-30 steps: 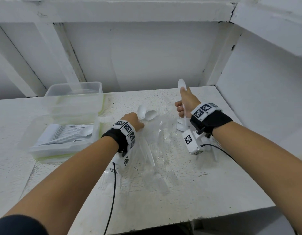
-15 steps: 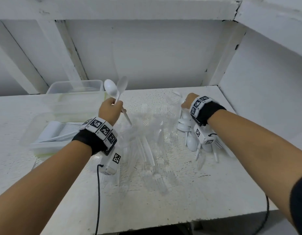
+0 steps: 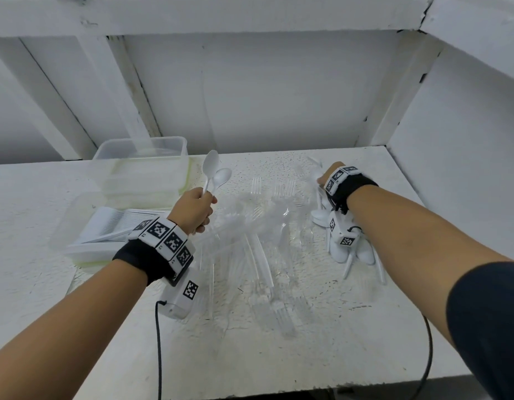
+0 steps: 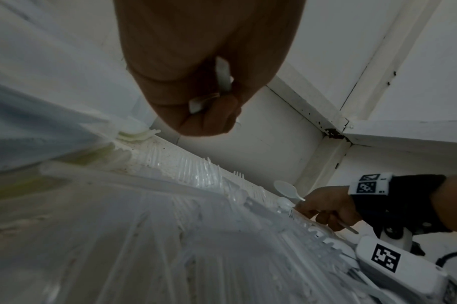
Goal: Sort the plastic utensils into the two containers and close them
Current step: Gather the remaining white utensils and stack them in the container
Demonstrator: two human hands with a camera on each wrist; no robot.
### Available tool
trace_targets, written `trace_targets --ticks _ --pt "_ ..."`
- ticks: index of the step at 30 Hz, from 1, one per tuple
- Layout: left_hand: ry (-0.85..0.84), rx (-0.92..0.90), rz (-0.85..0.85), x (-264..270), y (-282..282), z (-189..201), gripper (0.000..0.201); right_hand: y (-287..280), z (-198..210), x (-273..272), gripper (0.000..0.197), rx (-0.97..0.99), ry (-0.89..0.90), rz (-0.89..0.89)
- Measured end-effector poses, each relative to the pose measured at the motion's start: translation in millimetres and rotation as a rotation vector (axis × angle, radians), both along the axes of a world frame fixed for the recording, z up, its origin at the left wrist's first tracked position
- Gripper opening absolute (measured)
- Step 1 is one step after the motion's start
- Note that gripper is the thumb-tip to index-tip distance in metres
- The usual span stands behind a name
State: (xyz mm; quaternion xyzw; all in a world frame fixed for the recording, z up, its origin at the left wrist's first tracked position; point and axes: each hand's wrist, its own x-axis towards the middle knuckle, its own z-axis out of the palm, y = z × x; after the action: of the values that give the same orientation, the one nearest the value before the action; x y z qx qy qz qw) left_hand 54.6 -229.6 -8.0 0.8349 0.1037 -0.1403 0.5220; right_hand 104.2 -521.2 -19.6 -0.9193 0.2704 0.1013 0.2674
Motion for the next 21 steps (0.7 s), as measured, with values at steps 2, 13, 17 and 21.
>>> trace_targets --ticks 2,13,17,21 --pt "0.007 0.003 -0.011 -1.2 0.2 -0.1 0.018 2.1 -1.5 1.0 0.040 0.005 -0.016 0.004" --pt "-0.113 0.041 -0.408 -6.9 -57.4 9.9 0.010 3.5 37.0 -2.4 0.018 0.193 -0.666 -0.198" --pt "-0.095 0.068 -0.568 -9.2 -99.8 8.0 0.011 -1.9 54.9 -22.4 0.022 0.484 -0.693 -0.242" --pt "-0.230 0.300 -0.624 -6.5 -140.7 -3.7 0.014 -8.6 55.1 -47.4 0.017 0.521 -0.478 -0.194"
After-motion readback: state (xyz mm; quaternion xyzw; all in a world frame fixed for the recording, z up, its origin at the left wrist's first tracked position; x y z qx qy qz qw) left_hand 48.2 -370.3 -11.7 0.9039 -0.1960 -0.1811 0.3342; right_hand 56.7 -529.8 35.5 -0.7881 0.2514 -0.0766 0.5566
